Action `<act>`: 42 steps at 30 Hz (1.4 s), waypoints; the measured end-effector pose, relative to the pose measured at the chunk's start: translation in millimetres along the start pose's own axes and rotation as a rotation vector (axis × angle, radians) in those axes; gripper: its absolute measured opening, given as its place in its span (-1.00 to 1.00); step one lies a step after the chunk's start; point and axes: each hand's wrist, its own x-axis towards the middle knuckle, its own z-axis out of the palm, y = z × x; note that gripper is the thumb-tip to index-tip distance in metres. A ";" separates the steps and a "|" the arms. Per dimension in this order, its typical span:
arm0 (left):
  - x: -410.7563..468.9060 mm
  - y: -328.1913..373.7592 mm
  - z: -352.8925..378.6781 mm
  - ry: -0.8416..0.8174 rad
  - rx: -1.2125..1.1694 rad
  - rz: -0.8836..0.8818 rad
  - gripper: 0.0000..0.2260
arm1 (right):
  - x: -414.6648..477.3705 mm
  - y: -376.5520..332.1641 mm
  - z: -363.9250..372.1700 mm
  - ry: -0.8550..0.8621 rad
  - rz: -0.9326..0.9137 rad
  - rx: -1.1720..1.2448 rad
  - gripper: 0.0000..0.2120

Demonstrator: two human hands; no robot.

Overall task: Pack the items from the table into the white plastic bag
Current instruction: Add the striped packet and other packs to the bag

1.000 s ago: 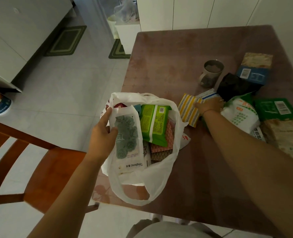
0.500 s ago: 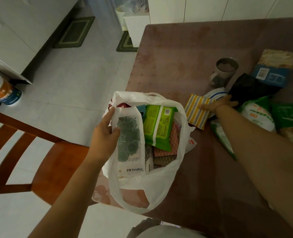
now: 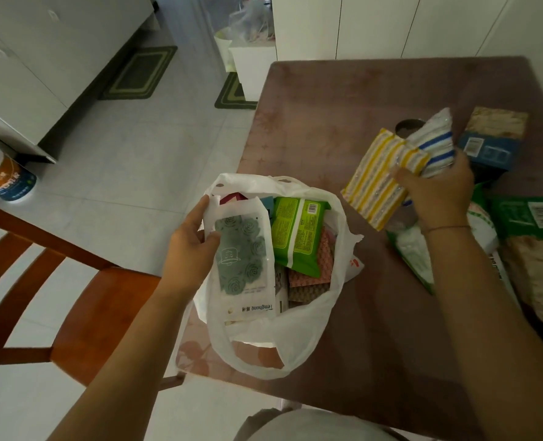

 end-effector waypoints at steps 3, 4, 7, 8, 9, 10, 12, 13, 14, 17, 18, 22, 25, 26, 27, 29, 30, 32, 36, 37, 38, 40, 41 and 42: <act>-2.4 -0.6 -5.3 -0.009 -0.028 0.011 -0.52 | -51.8 -26.6 17.1 -0.395 0.096 0.173 -0.40; -3.3 -0.3 -7.1 -0.015 -0.043 0.012 -0.51 | -70.7 -28.8 30.3 -0.545 0.145 0.143 -0.39; -8.0 5.1 -11.5 -0.046 -0.092 0.032 -0.52 | -121.7 -24.1 74.9 -0.780 0.163 -0.148 -0.18; -10.1 8.4 -12.9 -0.057 -0.104 0.045 -0.52 | -136.0 -19.8 89.1 -0.819 0.131 -0.286 -0.08; -11.7 11.6 -14.0 -0.070 -0.119 0.057 -0.52 | -148.9 -13.0 102.7 -0.844 0.069 -0.454 0.00; -12.7 13.8 -15.1 -0.082 -0.127 0.069 -0.52 | -162.0 -5.3 114.8 -0.842 -0.043 -0.643 0.01; -13.9 15.3 -16.1 -0.092 -0.130 0.092 -0.56 | -185.7 10.9 131.4 -0.779 -0.328 -0.922 -0.12; -13.7 14.3 -15.8 -0.091 -0.133 0.097 -0.58 | -195.2 17.3 137.0 -0.749 -0.440 -0.973 -0.20; -13.0 12.3 -15.2 -0.089 -0.139 0.095 -0.59 | -202.6 22.4 141.6 -0.726 -0.529 -0.987 -0.26; -13.2 9.1 -11.2 -0.094 -0.153 0.059 -0.55 | -211.3 34.9 157.7 -0.699 -0.742 -1.034 -0.35; -14.4 9.4 -10.4 -0.092 -0.153 0.047 -0.54 | -211.2 37.3 162.8 -0.704 -0.795 -1.079 -0.36; -15.5 10.9 -15.0 -0.061 -0.163 0.038 -0.54 | -206.6 33.8 172.7 -0.793 -0.837 -1.117 -0.29; -11.5 9.5 -20.1 -0.045 -0.137 0.059 -0.54 | -194.0 17.6 155.2 -0.756 -0.807 -0.843 -0.39; -10.5 7.8 -20.3 -0.044 -0.124 0.065 -0.54 | -186.6 12.9 142.4 -0.706 -0.750 -0.676 -0.42; -9.8 5.9 -19.4 -0.045 -0.114 0.066 -0.52 | -176.3 11.3 126.1 -0.622 -0.666 -0.500 -0.46; -9.4 2.5 -15.6 -0.038 -0.114 0.047 -0.51 | -148.5 19.1 84.6 -0.339 -0.429 -0.260 -0.56; -9.7 1.6 -13.1 -0.030 -0.118 0.035 -0.51 | -131.0 30.7 61.3 -0.164 -0.269 -0.215 -0.59; -9.8 1.8 -7.6 -0.015 -0.128 0.011 -0.51 | -96.6 61.0 16.4 0.196 0.112 -0.229 -0.61; -9.1 3.3 0.4 -0.027 -0.152 -0.036 -0.48 | -62.3 104.3 -35.7 0.372 0.695 -0.314 -0.29; -9.1 3.8 1.6 -0.032 -0.149 -0.039 -0.48 | -57.0 108.9 -40.0 0.359 0.739 -0.358 -0.22; -9.2 4.0 2.2 -0.034 -0.144 -0.040 -0.48 | -51.3 113.1 -42.3 0.340 0.765 -0.404 -0.17; -10.2 4.3 2.8 -0.032 -0.144 -0.043 -0.48 | -40.9 116.6 -44.0 0.318 0.784 -0.462 -0.12; -10.5 4.8 2.7 -0.029 -0.142 -0.047 -0.48 | -35.5 117.2 -44.7 0.327 0.779 -0.437 -0.11; -10.5 5.2 2.1 -0.025 -0.137 -0.050 -0.49 | -30.2 119.2 -45.2 0.338 0.774 -0.379 -0.11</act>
